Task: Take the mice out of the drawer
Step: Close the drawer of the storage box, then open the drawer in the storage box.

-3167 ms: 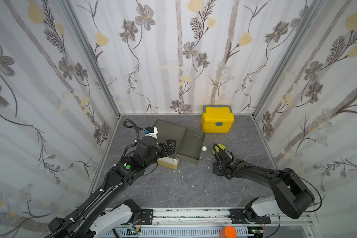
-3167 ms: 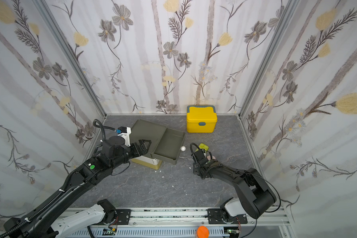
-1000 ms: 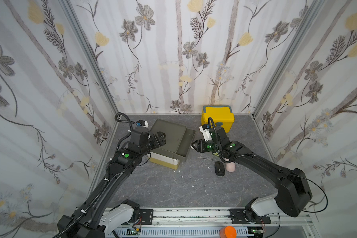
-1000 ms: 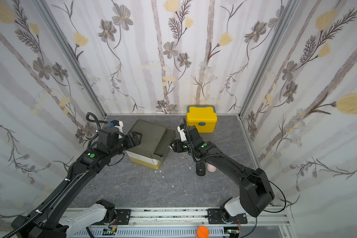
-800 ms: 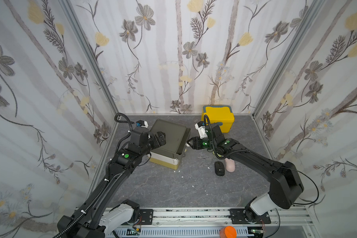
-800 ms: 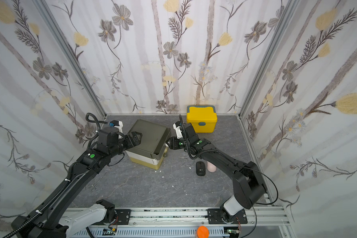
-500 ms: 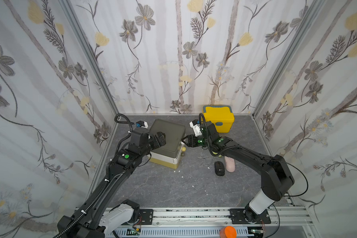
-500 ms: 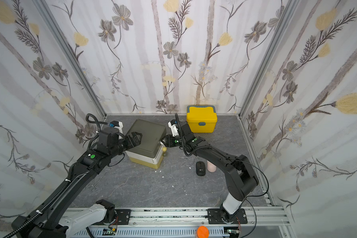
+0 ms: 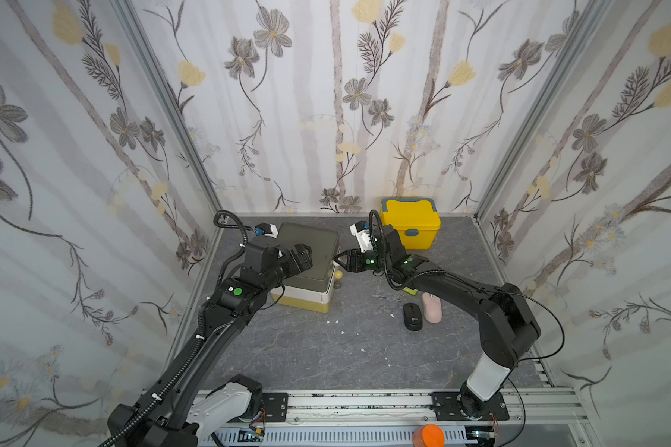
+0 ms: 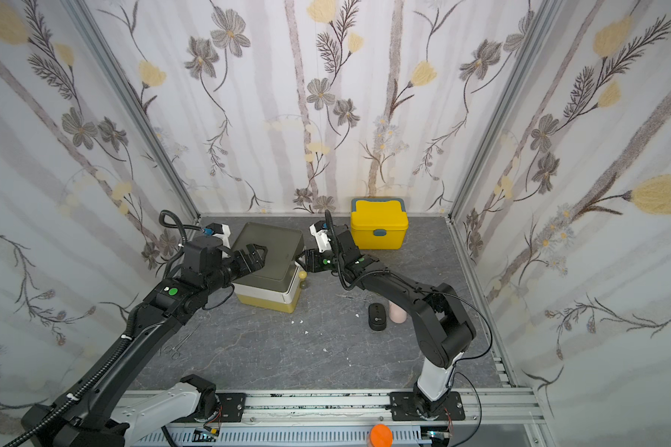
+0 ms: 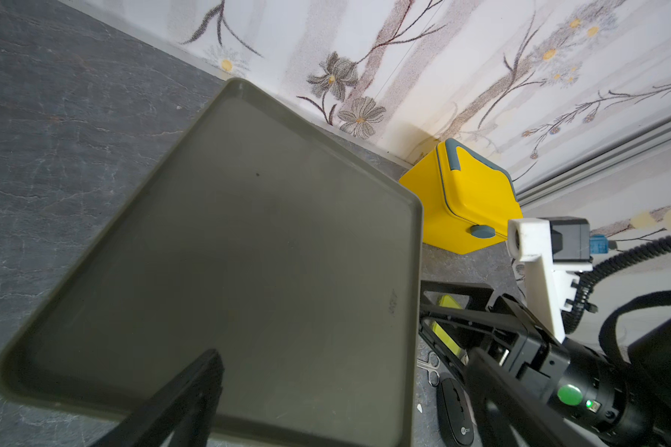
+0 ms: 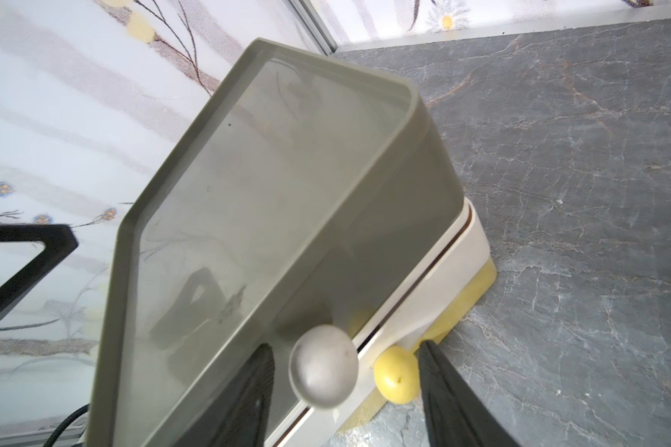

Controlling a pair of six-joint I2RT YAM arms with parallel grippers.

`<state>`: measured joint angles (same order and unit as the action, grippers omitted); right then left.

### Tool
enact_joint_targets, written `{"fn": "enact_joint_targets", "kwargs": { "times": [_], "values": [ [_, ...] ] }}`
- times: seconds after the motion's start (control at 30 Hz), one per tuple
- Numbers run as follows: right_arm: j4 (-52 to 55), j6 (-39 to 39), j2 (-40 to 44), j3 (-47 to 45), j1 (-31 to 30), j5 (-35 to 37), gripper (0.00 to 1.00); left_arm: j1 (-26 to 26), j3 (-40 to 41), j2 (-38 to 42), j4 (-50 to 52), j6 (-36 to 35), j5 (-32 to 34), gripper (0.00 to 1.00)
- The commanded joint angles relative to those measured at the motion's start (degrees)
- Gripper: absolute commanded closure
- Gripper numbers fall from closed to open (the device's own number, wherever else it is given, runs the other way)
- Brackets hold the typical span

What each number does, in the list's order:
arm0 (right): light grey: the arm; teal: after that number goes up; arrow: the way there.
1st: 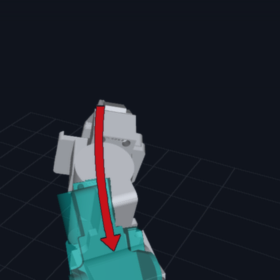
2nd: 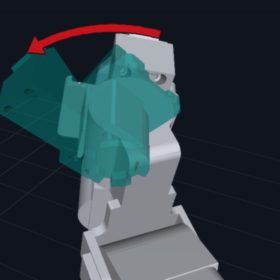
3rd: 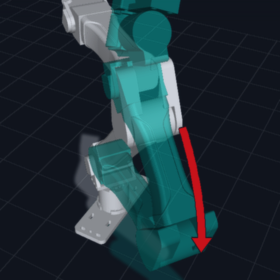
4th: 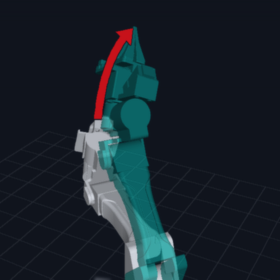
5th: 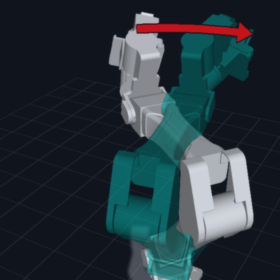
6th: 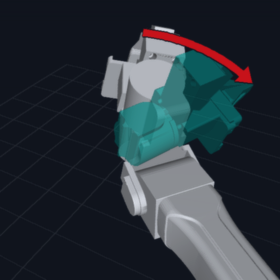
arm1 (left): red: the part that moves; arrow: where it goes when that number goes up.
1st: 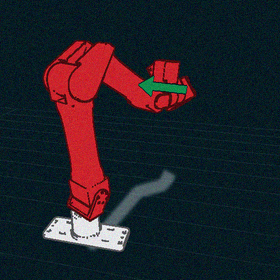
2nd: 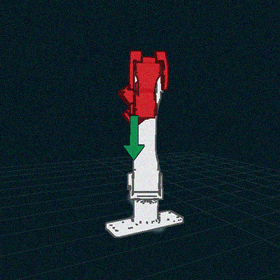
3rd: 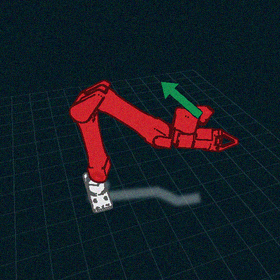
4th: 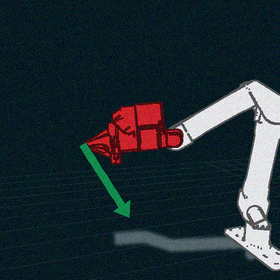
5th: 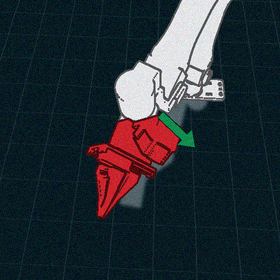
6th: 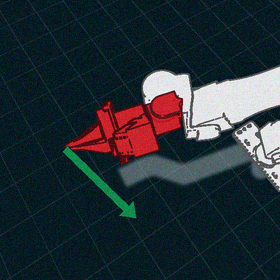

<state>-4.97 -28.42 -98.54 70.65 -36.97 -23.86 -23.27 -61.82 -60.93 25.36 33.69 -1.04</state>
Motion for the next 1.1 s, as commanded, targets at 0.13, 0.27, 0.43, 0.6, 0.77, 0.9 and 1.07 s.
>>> {"fn": "enact_joint_targets", "kwargs": {
  "times": [0.13,0.27,0.43,0.6,0.77,0.9,1.07],
  "values": [
    [-15.5,-10.7,6.3,-12.6,5.1,-9.6,0.37,-3.1,-2.4,-2.2,-0.6,-0.3,-0.3,0.00],
    [-26.6,-18.6,6.7,-20.7,7.2,-12.5,0.37,-5.3,-2.5,-3.9,-1.3,0.6,1.1,0.00],
    [-42.5,-29.7,3.4,-27.0,7.2,-14.5,0.35,-6.6,-2.4,-5.5,-2.8,1.4,1.8,0.00],
    [-60.5,-39.5,-3.4,-31.6,7.0,-14.8,0.41,-7.2,-2.2,-6.6,-2.6,1.2,2.7,0.00],
    [-66.5,-42.3,-8.3,-29.7,4.4,-15.0,0.43,-7.2,-2.2,-7.5,-1.7,0.7,3.8,0.00],
    [-63.6,-42.5,-10.3,-28.0,3.8,-14.6,0.42,-7.1,-1.7,-7.5,-2.0,0.5,4.3,0.00],
    [-64.1,-43.3,-13.0,-25.1,3.6,-14.4,0.41,-7.1,-2.0,-8.2,-1.9,0.4,4.5,0.00]
  ]
}}
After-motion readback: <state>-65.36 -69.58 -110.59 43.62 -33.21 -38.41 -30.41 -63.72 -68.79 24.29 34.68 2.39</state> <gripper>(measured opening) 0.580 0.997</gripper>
